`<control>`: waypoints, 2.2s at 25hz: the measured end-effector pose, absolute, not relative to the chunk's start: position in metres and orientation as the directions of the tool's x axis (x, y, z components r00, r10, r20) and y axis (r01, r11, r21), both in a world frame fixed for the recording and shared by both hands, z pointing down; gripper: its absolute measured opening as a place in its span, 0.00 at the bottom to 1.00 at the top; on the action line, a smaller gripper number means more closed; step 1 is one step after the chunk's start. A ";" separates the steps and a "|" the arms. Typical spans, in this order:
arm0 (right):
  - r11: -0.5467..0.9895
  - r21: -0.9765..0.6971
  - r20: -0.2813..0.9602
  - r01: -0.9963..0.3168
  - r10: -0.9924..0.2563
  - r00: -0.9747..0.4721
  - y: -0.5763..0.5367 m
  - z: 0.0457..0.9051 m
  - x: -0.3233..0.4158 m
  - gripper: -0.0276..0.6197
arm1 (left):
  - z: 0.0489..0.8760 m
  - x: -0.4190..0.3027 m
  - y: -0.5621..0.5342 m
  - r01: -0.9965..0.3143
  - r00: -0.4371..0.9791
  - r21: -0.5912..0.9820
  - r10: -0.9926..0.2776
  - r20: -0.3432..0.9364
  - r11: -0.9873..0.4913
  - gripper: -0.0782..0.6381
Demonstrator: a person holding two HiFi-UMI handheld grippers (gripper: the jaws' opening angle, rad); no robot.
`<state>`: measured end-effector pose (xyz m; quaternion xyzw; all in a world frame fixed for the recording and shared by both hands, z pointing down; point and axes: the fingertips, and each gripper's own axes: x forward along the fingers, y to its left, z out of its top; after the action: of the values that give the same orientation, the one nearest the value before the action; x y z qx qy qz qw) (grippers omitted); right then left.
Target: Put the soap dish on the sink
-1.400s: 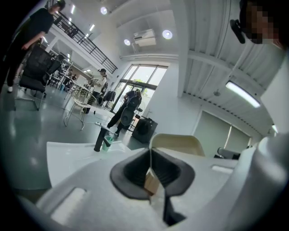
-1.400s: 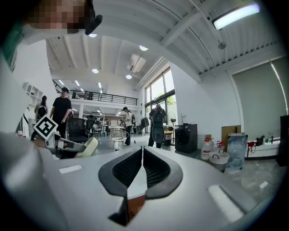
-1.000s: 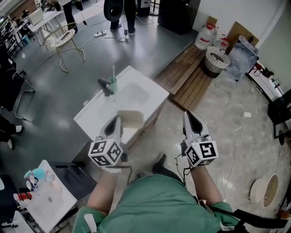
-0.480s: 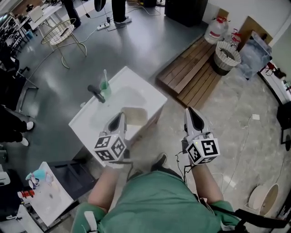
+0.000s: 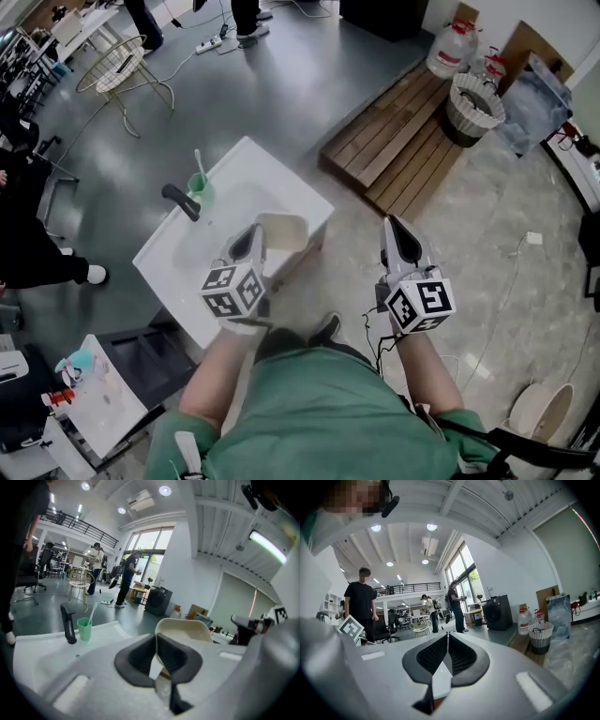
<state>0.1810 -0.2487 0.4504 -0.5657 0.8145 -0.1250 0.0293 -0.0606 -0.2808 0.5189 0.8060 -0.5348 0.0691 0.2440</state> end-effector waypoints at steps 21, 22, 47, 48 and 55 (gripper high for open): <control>0.211 -0.170 0.238 -0.963 -0.939 -0.248 -0.354 0.491 0.157 0.06 | 0.702 -0.046 -0.414 -0.877 0.479 0.381 -0.599 0.642 -0.293 0.13; 0.204 -0.172 0.250 -0.964 -0.937 -0.243 -0.357 0.495 0.157 0.06 | 0.711 -0.044 -0.419 -0.879 0.476 0.383 -0.586 0.656 -0.285 0.14; 0.154 -0.202 0.269 -0.967 -0.941 -0.206 -0.375 0.512 0.181 0.06 | 0.722 -0.021 -0.458 -0.883 0.453 0.249 -0.579 0.678 -0.398 0.27; 0.158 -0.202 0.263 -0.967 -0.942 -0.209 -0.375 0.509 0.180 0.06 | 0.710 -0.021 -0.459 -0.882 0.457 0.247 -0.596 0.661 -0.402 0.27; 0.194 -0.197 0.200 -0.961 -0.952 -0.233 -0.372 0.481 0.175 0.06 | 0.612 -0.024 -0.459 -0.869 0.491 0.215 -0.715 0.498 -0.447 0.26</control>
<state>0.1749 -0.3724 0.4810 -0.6190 0.7725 -0.1408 -0.0166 -0.0242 -0.4592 0.6119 0.8333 -0.4751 0.1701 0.2259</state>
